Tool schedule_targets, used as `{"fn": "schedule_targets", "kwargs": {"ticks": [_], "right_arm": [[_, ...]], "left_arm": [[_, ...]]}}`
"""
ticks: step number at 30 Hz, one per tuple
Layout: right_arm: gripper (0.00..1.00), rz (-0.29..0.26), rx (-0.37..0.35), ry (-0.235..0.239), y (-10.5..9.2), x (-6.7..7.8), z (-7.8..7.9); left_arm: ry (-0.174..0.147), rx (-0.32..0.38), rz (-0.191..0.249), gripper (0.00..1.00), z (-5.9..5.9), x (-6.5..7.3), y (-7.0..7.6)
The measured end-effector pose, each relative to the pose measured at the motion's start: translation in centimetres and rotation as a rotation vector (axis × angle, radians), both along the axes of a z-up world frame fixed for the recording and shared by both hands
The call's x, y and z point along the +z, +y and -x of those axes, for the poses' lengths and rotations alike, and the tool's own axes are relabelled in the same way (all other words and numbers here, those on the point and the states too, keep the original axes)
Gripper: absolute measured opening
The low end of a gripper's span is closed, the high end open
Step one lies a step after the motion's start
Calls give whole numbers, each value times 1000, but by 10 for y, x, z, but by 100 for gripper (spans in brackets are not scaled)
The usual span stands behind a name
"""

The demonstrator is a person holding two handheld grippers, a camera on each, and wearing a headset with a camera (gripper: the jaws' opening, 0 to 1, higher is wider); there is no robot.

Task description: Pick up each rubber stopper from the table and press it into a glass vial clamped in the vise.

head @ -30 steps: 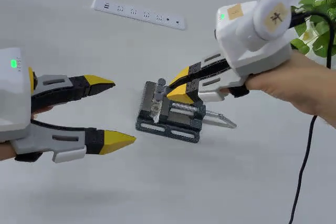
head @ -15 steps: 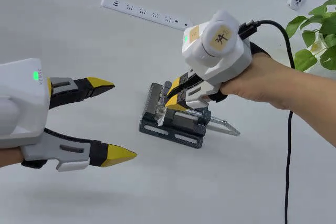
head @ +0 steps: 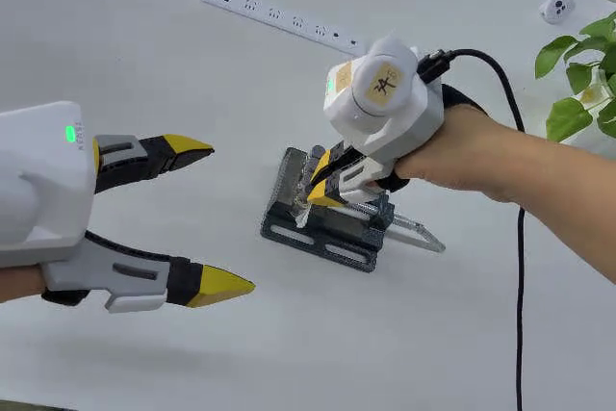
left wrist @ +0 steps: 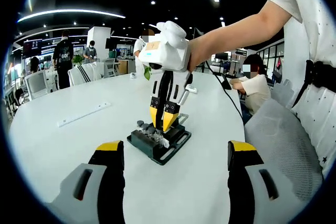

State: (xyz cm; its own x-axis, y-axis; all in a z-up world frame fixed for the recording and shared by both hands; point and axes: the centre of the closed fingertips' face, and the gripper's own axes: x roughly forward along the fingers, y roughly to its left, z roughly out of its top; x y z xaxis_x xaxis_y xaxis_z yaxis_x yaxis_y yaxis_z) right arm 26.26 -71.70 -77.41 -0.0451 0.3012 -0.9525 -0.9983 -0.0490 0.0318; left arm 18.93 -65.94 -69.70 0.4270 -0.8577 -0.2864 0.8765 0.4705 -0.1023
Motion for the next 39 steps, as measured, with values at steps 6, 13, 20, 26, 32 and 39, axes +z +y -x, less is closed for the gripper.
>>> {"fn": "schedule_targets", "kwargs": {"ticks": [6,13,20,26,32,39], "right_arm": [[5,14,4,-2,0,-4,-2],[5,28,5,1,-1,-6,-2],[5,34,8,4,-1,-6,-1],[5,50,19,2,-2,-9,-2],[5,70,28,2,-2,-8,-1],[5,104,18,10,0,-8,-2]], "left_arm": [[3,0,4,81,2,1,-2],[3,1,15,80,2,2,-3],[4,0,23,80,3,2,-5],[4,5,28,80,2,2,-3],[7,3,27,79,3,1,-3],[10,3,33,79,3,0,-4]]}}
